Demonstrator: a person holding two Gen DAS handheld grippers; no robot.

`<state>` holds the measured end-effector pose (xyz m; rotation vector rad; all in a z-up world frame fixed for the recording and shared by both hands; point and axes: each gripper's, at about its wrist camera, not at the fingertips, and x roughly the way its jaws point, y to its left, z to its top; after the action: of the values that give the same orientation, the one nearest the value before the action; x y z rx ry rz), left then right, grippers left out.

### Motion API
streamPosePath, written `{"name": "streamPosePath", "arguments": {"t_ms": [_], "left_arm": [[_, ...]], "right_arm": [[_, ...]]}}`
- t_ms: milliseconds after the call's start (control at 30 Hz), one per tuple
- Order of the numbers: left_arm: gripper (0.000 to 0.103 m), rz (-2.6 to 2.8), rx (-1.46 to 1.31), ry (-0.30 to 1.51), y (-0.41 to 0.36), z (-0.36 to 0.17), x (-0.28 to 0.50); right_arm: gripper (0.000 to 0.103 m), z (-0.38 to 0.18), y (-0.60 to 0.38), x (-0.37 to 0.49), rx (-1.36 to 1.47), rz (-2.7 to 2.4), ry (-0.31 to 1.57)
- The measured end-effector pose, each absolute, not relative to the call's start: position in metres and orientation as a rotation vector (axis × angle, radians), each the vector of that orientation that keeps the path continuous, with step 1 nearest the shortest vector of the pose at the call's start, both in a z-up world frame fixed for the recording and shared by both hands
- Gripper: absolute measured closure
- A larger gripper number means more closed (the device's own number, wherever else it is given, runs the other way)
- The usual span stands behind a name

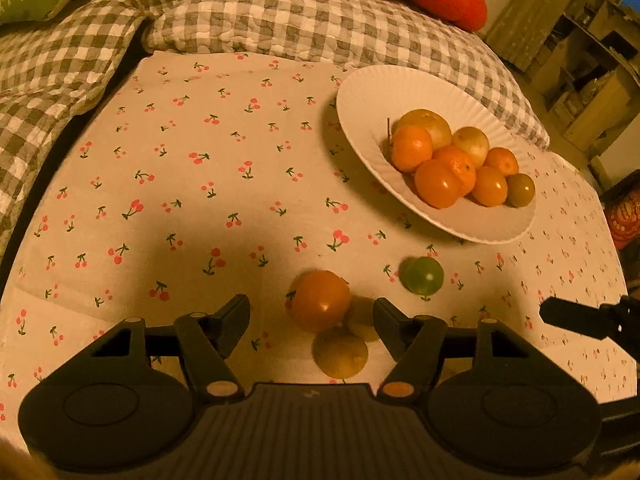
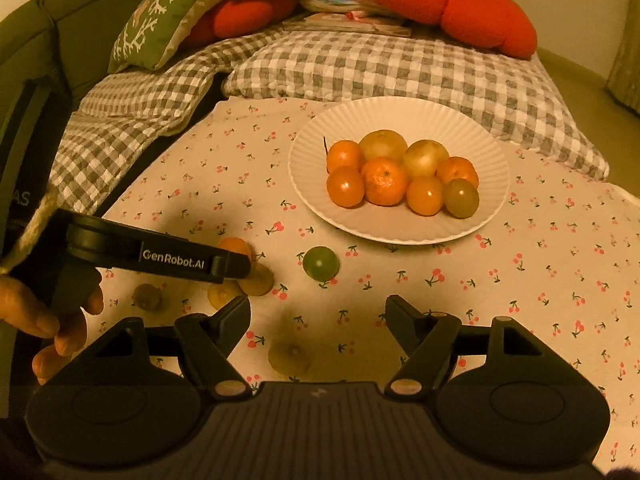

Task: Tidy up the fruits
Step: 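Grasp another dark orange fruit with the left gripper while the right grasps a green fruit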

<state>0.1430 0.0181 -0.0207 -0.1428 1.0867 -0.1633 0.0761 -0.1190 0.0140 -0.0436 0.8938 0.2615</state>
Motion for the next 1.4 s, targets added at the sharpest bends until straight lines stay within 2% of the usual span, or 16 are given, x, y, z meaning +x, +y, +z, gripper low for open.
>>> {"name": "streamPosePath", "arguments": {"t_ms": [200, 367, 600, 700, 867, 1000, 1067, 1300, 1400], "left_arm": [[0.058, -0.157, -0.192, 1.094, 0.022, -0.023, 0.146], [0.062, -0.178, -0.189, 1.067, 0.017, -0.023, 0.145], [0.074, -0.213, -0.213, 1.057, 0.014, -0.023, 0.149], [0.083, -0.201, -0.239, 1.069, 0.020, -0.024, 0.150], [0.084, -0.169, -0.259, 1.104, 0.026, -0.032, 0.152], [0.085, -0.164, -0.232, 1.099, 0.022, -0.032, 0.152], [0.085, -0.162, -0.233, 1.098, 0.023, -0.032, 0.152], [0.086, -0.157, -0.231, 1.097, 0.022, -0.031, 0.153], [0.086, -0.158, -0.228, 1.096, 0.022, -0.031, 0.153]], "right_arm": [[0.032, 0.014, -0.120, 0.076, -0.043, 0.263, 0.895], [0.032, 0.008, -0.116, 0.077, -0.062, 0.267, 0.909], [0.033, -0.001, -0.115, 0.080, -0.069, 0.250, 0.915], [0.034, -0.003, -0.123, 0.084, -0.002, 0.232, 0.899], [0.039, -0.013, -0.124, 0.093, 0.096, 0.221, 0.876], [0.044, -0.018, -0.115, 0.097, 0.076, 0.220, 0.830], [0.051, -0.022, -0.112, 0.099, 0.065, 0.220, 0.819], [0.063, -0.030, -0.111, 0.108, 0.059, 0.219, 0.788], [0.076, -0.033, -0.109, 0.109, 0.042, 0.227, 0.793]]}}
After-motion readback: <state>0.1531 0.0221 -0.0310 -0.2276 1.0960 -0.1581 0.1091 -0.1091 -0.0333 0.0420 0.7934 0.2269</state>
